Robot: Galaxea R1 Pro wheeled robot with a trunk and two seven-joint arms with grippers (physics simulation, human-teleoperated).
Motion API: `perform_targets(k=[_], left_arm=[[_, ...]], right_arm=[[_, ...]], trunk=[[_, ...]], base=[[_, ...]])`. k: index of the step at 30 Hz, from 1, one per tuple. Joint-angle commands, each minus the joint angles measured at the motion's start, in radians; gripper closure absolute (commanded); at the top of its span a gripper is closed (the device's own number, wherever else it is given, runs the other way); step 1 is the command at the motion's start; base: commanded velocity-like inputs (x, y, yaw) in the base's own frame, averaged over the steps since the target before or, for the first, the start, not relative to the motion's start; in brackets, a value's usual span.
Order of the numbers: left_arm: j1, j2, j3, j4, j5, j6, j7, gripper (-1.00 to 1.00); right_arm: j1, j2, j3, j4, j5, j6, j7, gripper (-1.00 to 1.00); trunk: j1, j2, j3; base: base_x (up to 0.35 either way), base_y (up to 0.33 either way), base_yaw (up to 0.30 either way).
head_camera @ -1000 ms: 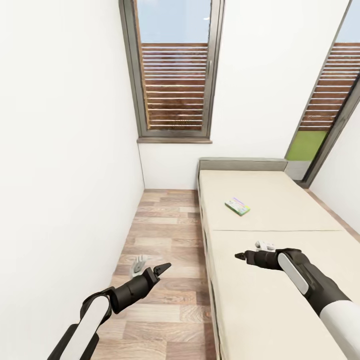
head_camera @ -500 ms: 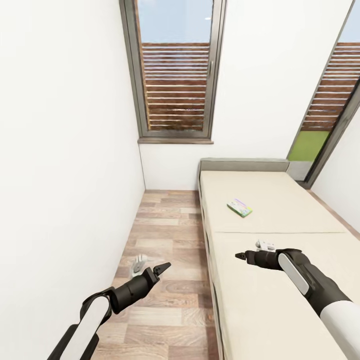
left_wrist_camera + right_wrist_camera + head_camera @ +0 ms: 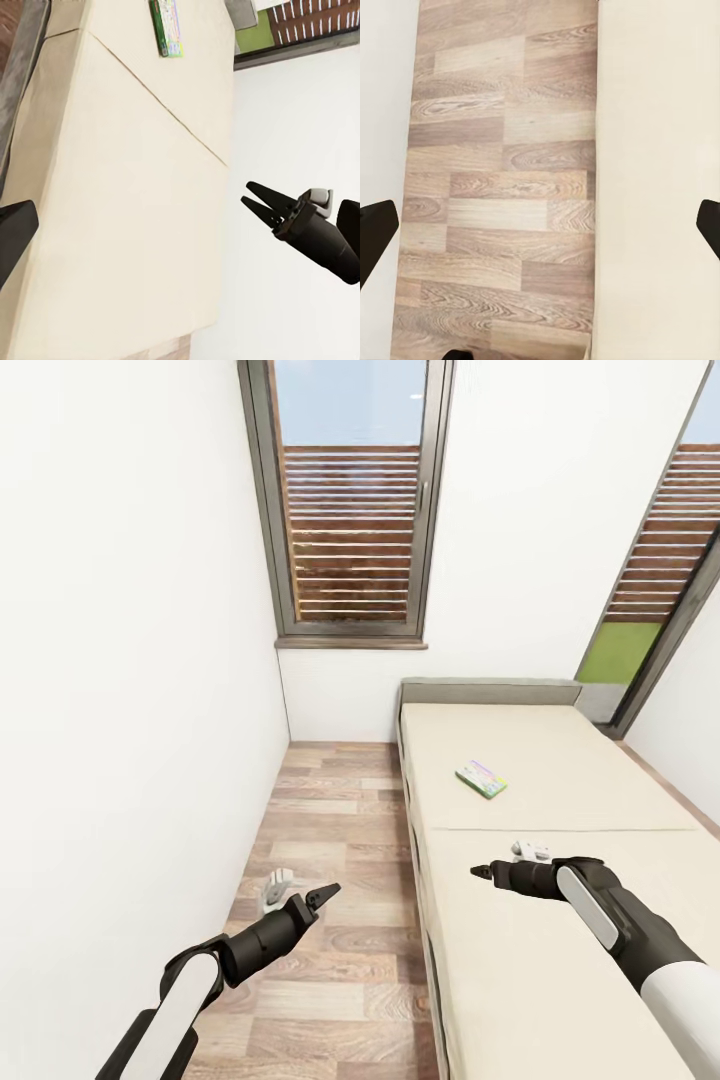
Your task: Put all the toys in the child's room - the three board games (two on the bed and one on the table), the two jigsaw puzzles on the table, and the tennis ball on the table - inside the toy box on the table in the child's room.
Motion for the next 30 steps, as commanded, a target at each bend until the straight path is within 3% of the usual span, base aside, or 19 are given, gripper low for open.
perform_targets(k=[1, 15, 30], left_arm=[[-0.001, 0.001, 0.000, 0.000, 0.001, 0.002, -0.001, -1.00], [-0.001, 0.000, 0.000, 0.001, 0.001, 0.001, -0.001, -1.00], [-0.002, 0.000, 0.000, 0.001, 0.002, 0.002, -0.002, -1.00]], right_arm=[[-0.001, -0.001, 0.002, -0.001, 0.004, 0.003, 0.004, -1.00], [-0.001, -0.001, 0.002, -0.001, 0.004, 0.002, 0.004, -1.00], [-0.001, -0.001, 0.002, -0.001, 0.004, 0.002, 0.004, -1.00]], trunk=[[0.001, -0.002, -0.002], [0.001, -0.002, -0.002], [0.001, -0.002, -0.002]], base=[[0.016, 0.001, 0.000], [0.007, 0.021, 0.000], [0.001, 0.233, 0.000]])
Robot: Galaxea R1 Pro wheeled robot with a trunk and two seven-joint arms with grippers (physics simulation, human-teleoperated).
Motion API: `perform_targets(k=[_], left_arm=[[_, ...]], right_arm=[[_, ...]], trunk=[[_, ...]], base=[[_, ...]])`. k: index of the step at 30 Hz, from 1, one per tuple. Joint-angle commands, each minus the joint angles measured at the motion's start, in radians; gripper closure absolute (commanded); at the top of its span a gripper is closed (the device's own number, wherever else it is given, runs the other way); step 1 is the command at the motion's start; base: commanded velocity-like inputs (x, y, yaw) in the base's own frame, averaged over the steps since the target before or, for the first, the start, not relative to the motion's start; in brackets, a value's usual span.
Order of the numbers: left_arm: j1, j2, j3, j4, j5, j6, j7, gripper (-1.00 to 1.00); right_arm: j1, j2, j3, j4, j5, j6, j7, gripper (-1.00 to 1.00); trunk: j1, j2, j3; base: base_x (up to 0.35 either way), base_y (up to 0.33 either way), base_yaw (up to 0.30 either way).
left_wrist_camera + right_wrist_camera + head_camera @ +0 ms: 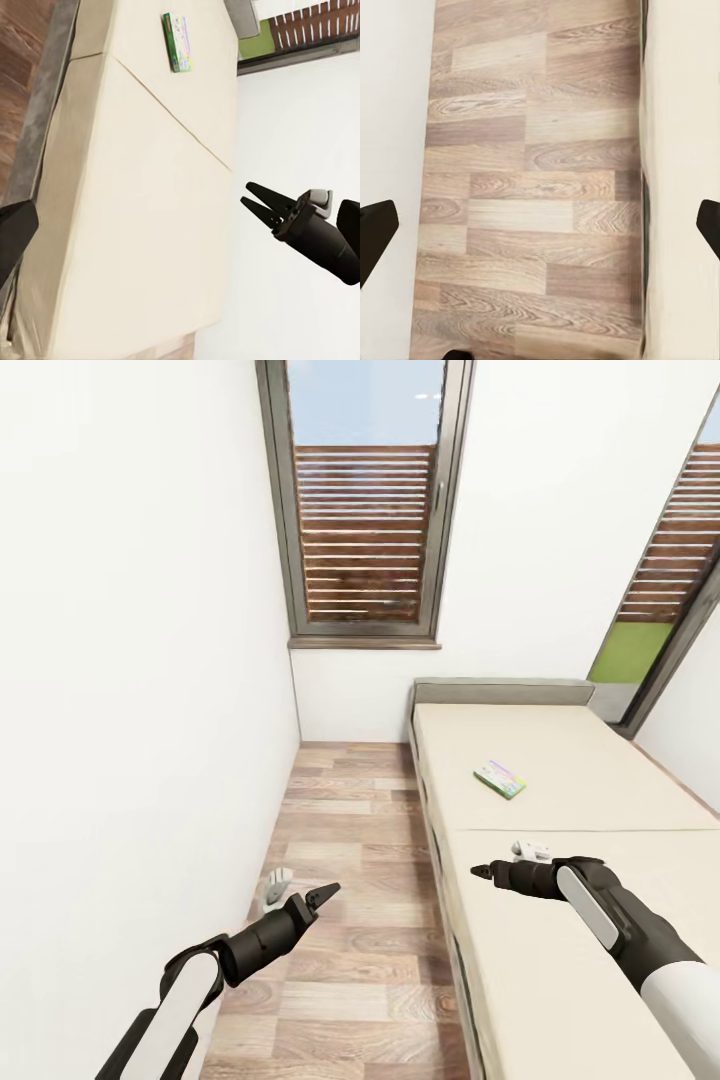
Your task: Put all the toys in the child's room - the three board games (two on the bed and one on the table), the two jigsaw puzzles on the table, and the tennis ball on the table - inside the toy box on the table in the child's room.
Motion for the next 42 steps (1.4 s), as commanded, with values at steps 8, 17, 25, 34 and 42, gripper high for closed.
perform_targets(k=[8, 17, 25, 34, 42], left_arm=[[-0.001, 0.000, -0.001, 0.000, 0.001, 0.002, -0.001, -1.00], [-0.001, 0.000, 0.001, 0.000, 0.004, 0.004, 0.000, -1.00], [-0.001, 0.001, 0.001, 0.000, 0.004, 0.007, 0.000, -1.00], [-0.001, 0.001, 0.000, 0.000, 0.002, 0.006, -0.001, -1.00], [-0.001, 0.000, 0.000, 0.000, 0.001, 0.004, -0.001, -1.00]], right_arm=[[-0.001, -0.001, 0.002, -0.001, 0.004, 0.003, 0.004, -1.00], [-0.001, -0.001, 0.002, -0.001, 0.004, 0.003, 0.004, -1.00], [-0.001, -0.001, 0.002, -0.001, 0.004, 0.003, 0.004, -1.00], [-0.001, -0.001, 0.002, -0.001, 0.004, 0.003, 0.004, -1.00], [-0.001, -0.001, 0.002, -0.001, 0.004, 0.003, 0.004, -1.00]], trunk=[[0.001, -0.002, -0.002], [0.001, -0.002, -0.002], [0.001, -0.002, -0.002], [0.001, -0.002, -0.002], [0.001, -0.002, -0.002]], base=[[0.000, 0.127, 0.000], [0.000, 0.028, 0.000], [0.068, 0.021, 0.000], [0.222, 0.078, 0.000], [0.083, 0.030, 0.000]])
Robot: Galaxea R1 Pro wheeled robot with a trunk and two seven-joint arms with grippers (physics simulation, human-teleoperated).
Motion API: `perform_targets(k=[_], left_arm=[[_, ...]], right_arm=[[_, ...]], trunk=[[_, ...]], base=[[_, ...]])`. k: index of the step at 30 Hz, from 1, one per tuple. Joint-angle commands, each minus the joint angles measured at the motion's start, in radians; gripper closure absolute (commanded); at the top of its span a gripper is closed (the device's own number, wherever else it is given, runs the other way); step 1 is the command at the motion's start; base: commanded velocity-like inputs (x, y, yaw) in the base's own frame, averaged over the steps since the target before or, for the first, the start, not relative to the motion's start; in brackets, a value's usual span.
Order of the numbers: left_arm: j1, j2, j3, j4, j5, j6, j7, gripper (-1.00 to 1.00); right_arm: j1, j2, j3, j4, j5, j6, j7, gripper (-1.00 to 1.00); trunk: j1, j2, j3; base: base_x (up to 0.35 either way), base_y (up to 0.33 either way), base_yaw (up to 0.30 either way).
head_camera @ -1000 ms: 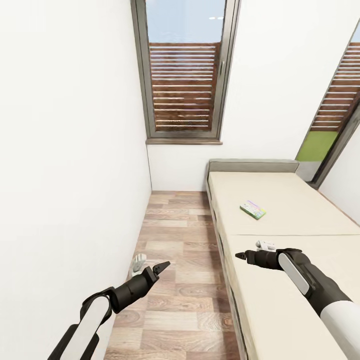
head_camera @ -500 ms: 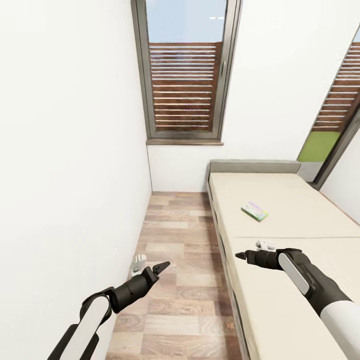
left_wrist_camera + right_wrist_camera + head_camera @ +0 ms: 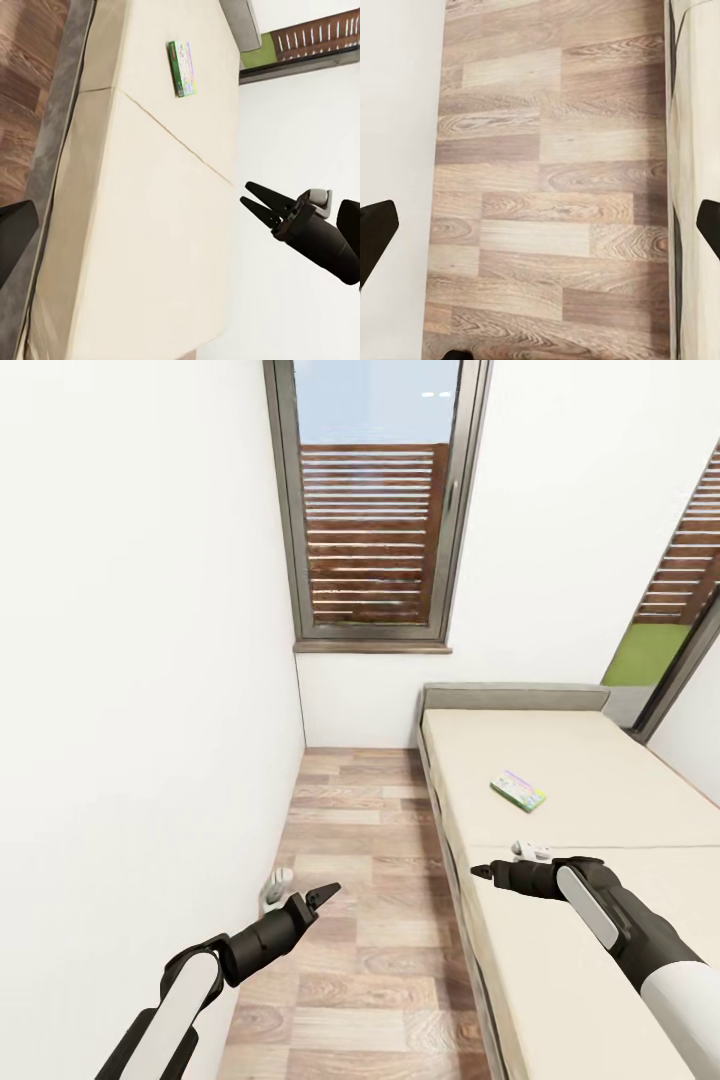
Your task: Put all the toys in the child's room - the three board games (two on the bed and one on the table), the two jigsaw puzzles on the table, and the tennis ball on the table - inside the toy box on the table in the child's room.
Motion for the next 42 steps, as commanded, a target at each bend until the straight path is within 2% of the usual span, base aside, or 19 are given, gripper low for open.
perform_targets(k=[1, 25, 42], left_arm=[[-0.001, 0.000, 0.000, 0.000, 0.001, 0.002, -0.001, -1.00], [-0.001, 0.000, -0.003, -0.007, 0.005, 0.002, -0.005, -1.00], [-0.001, 0.000, -0.008, -0.009, 0.005, 0.003, -0.004, -1.00]], right_arm=[[-0.001, -0.001, 0.002, -0.001, 0.004, 0.003, 0.004, -1.00], [-0.001, -0.001, 0.000, -0.001, 0.004, 0.003, 0.004, -1.00], [-0.001, 0.000, 0.002, -0.001, 0.004, 0.003, 0.004, -1.00]], trunk=[[0.001, -0.002, -0.002], [0.001, -0.002, -0.002], [0.001, -0.002, -0.002]], base=[[0.036, 0.013, 0.000], [0.018, 0.026, 0.000], [0.277, 0.013, 0.000]])
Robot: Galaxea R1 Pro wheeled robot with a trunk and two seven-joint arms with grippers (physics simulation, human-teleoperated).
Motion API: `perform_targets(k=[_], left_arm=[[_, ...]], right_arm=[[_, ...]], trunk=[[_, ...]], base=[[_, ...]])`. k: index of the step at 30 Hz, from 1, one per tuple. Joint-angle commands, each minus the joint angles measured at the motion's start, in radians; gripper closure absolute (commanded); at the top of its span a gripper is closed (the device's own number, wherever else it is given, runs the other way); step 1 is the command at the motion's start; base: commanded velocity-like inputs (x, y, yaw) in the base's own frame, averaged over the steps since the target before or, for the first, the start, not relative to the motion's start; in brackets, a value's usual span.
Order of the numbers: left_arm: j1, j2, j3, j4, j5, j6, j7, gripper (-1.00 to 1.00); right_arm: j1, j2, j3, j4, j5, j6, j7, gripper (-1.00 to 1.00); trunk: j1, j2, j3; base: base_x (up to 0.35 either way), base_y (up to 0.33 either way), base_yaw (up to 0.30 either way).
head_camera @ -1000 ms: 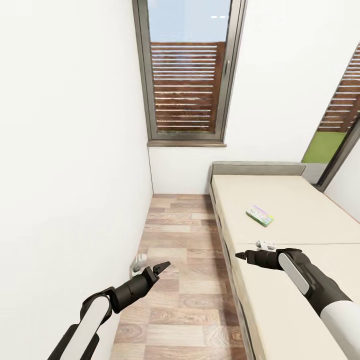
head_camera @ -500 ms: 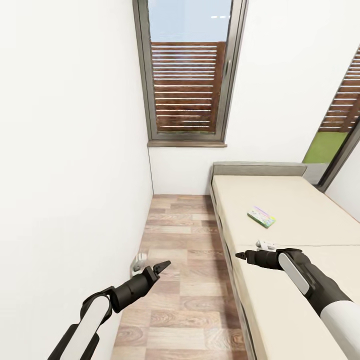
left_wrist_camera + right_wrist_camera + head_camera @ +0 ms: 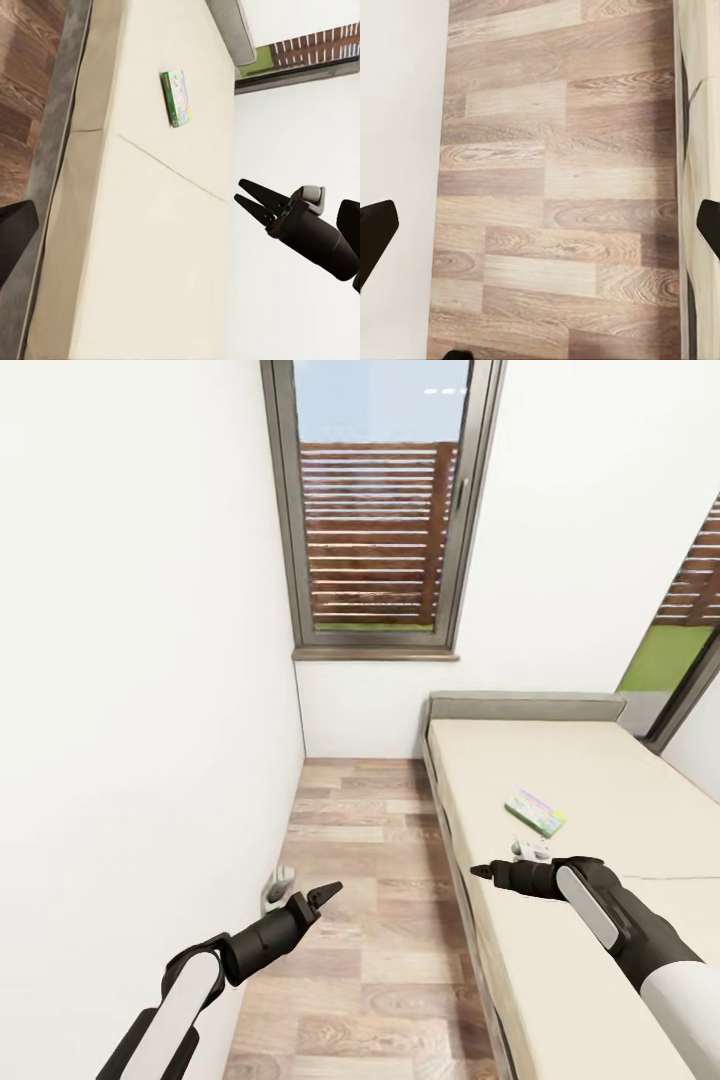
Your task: Put all the toys in the child's room - the three board games (two on the bed and one on the table), the two jigsaw puzzles on the table, and the tennis ball on the table - inside the toy box on the table in the child's room.
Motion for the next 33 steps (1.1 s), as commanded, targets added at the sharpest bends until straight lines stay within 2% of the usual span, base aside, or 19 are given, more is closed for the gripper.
perform_targets(k=[1, 33], left_arm=[[-0.001, 0.001, -0.001, 0.000, 0.000, 0.003, -0.001, -1.00], [-0.001, 0.001, -0.001, 0.001, 0.000, 0.003, -0.001, -1.00]], right_arm=[[-0.001, -0.001, 0.002, -0.001, 0.004, 0.003, 0.004, -1.00], [-0.001, 0.000, -0.004, -0.001, 0.003, 0.004, 0.003, -1.00]], trunk=[[0.001, -0.002, -0.002], [0.001, -0.002, -0.002]], base=[[0.327, 0.002, 0.000], [0.333, 0.000, 0.000]])
